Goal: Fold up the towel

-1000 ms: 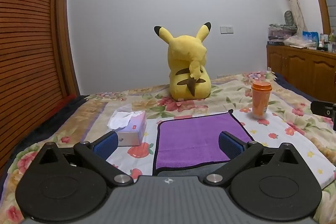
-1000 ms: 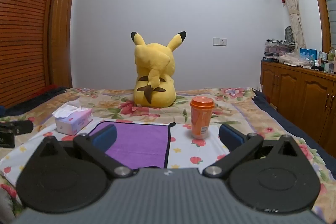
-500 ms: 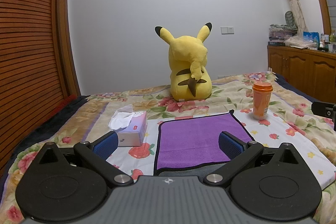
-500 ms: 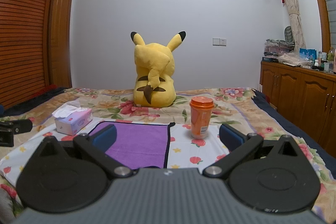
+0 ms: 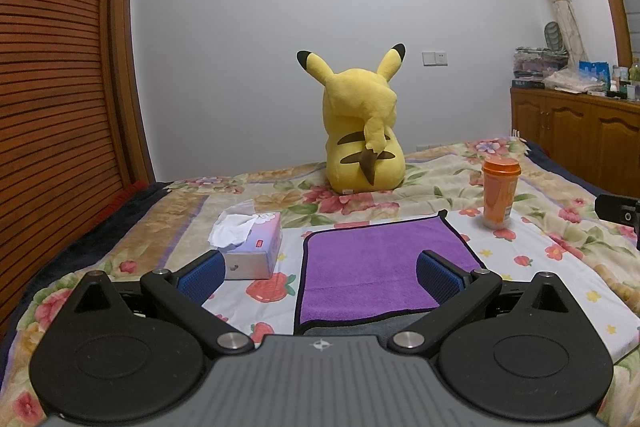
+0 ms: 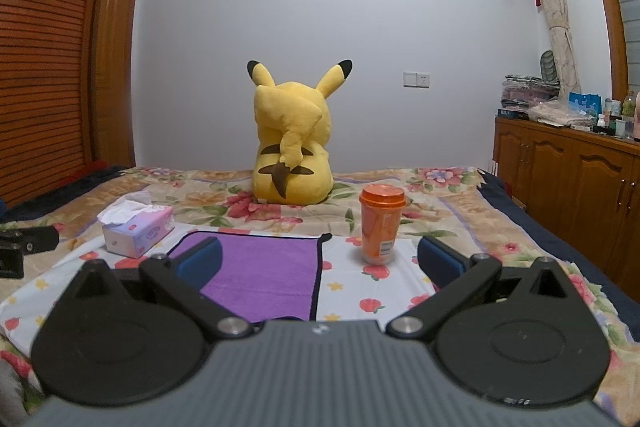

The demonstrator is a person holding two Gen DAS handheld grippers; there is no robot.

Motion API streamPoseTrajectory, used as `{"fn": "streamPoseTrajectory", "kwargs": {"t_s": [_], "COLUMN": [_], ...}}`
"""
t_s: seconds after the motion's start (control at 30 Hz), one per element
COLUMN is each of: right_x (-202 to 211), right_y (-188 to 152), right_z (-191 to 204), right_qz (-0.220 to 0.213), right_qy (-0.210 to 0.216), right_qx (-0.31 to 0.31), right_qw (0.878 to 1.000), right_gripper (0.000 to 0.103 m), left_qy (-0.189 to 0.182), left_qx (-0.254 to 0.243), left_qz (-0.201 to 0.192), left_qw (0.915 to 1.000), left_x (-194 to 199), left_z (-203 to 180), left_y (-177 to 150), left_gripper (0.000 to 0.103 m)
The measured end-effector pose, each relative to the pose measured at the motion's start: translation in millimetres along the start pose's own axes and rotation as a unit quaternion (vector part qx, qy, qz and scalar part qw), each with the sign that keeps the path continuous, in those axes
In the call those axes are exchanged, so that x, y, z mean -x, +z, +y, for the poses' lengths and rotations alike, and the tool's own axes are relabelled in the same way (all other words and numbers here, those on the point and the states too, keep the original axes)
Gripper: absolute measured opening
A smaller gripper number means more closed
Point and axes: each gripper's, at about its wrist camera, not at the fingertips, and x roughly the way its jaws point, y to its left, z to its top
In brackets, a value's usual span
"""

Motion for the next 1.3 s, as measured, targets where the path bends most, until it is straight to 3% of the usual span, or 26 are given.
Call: {"fn": "streamPoseTrajectory", "kwargs": {"t_s": [1.3], "right_x": [-0.3], "right_y": [0.1], "right_z": [0.7], "right_qz": [0.002], "right_qy": [0.0], "right_qx": [-0.001], "right_qw": [1.0], "right_gripper": [0.103], "left_qy": [0.0], "left_qx": [-0.006], "left_qz": [0.007], "left_qw": [1.0], "left_x": [-5.8], "left_z": [-2.6], "left_y": [-6.8], "left_gripper": [0.103]}}
